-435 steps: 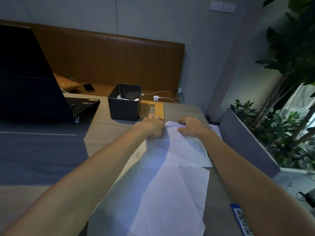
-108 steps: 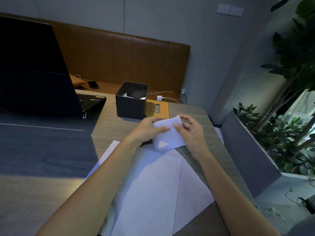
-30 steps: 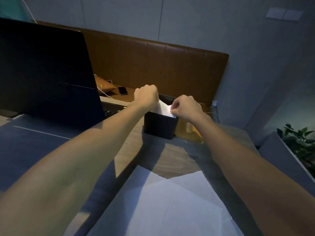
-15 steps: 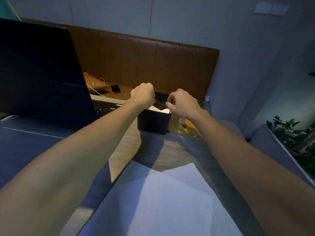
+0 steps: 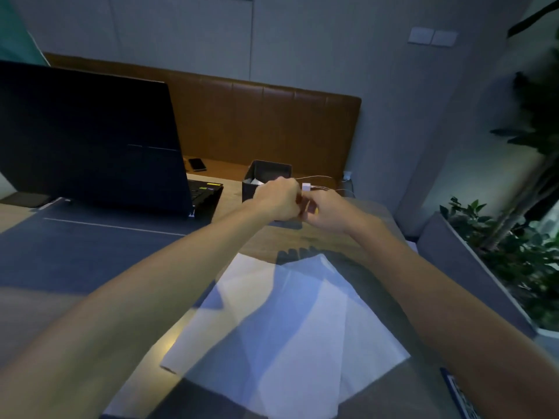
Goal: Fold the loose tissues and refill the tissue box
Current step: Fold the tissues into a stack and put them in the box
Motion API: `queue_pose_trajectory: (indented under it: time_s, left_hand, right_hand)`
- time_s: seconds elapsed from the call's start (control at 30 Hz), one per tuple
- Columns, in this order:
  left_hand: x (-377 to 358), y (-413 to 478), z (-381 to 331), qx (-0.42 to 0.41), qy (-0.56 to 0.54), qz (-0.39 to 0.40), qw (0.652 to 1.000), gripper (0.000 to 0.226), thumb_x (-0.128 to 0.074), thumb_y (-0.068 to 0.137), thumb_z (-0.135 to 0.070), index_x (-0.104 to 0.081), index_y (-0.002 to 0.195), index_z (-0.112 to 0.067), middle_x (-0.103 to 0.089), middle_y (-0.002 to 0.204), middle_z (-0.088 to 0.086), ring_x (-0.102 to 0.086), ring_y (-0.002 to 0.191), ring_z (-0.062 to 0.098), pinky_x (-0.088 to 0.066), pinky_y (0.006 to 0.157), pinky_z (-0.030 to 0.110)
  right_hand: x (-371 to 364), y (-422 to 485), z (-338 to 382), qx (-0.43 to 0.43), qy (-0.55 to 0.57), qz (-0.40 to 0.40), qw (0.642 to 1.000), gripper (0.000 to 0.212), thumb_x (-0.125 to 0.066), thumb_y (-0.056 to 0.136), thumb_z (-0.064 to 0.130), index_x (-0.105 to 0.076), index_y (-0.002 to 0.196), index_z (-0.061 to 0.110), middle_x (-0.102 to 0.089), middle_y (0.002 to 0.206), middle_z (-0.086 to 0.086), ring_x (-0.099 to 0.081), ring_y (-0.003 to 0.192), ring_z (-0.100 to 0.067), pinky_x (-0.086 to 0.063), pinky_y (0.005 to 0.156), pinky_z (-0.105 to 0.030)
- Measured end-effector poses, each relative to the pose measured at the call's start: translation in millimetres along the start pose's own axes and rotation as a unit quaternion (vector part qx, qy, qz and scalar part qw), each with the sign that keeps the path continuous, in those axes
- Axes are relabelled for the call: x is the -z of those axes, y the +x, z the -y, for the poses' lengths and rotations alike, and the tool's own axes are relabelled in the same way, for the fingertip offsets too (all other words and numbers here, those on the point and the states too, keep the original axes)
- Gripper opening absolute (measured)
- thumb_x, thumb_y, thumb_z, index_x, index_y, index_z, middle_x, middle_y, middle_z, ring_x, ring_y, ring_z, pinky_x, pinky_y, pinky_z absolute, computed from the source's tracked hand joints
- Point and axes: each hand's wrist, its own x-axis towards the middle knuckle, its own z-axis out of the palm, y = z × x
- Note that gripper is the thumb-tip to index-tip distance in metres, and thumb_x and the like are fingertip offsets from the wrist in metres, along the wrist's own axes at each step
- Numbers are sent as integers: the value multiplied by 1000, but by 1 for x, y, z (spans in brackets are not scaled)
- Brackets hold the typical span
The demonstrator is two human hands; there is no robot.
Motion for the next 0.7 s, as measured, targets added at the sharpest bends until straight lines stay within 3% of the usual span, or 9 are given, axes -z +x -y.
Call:
queue_pose_trajectory:
  time_s: [0.17, 0.33, 0.4, 0.5, 0.6, 0.7]
  left_hand:
    - [-32, -49, -16, -18, 6, 36, 999, 21, -65, 94, -37, -71, 101, -19, -66, 84, -2, -63, 75, 18, -46, 59, 27]
    - [-67, -81, -16, -28, -27, 86, 996, 18, -60, 87, -26, -76, 96, -23, -71, 97, 2, -66, 91, 26, -58, 78, 40]
    - [-71, -89, -12, -46, -83, 97, 991, 20, -60, 87, -20, -75, 100, -22, -72, 99, 1, -65, 92, 24, -58, 81, 42]
    - [-69, -95, -10, -68, -147, 104, 981, 31, -61, 92, -14, -66, 122, -19, -63, 108, -6, -60, 94, 17, -52, 81, 31]
    - [-76, -97, -6, -86, -157, 101, 979, 37, -63, 95, -27, -59, 131, -21, -59, 125, -1, -55, 96, 14, -44, 81, 25]
    - [-87, -98, -7, -101, -64, 133, 984, 46, -58, 95, -49, -56, 135, -27, -55, 135, -2, -54, 108, 16, -45, 89, 29]
  right_hand:
    - [-20, -52, 3, -57, 56, 77, 994, 25, -75, 87, 34, -67, 104, 17, -66, 95, 2, -61, 87, -18, -56, 80, -32]
    - [-47, -86, -7, -65, 16, 110, 992, 40, -82, 74, 49, -65, 91, 17, -65, 87, 4, -60, 81, -17, -54, 73, -37]
    - [-54, -95, -11, -69, 32, 88, 993, 37, -82, 74, 49, -66, 87, 18, -65, 87, 3, -60, 80, -17, -54, 73, -38]
    - [-58, -100, -15, -83, 62, 53, 993, 24, -80, 82, 40, -69, 87, 18, -65, 89, 1, -60, 82, -18, -55, 75, -37]
    - [-57, -98, -25, -93, 51, 37, 994, 18, -76, 88, 36, -68, 95, 22, -64, 94, 2, -60, 87, -18, -53, 74, -31]
    - [-53, -95, -38, -113, 21, 4, 993, 18, -72, 91, 34, -66, 105, 23, -65, 108, 1, -59, 98, -18, -53, 84, -32]
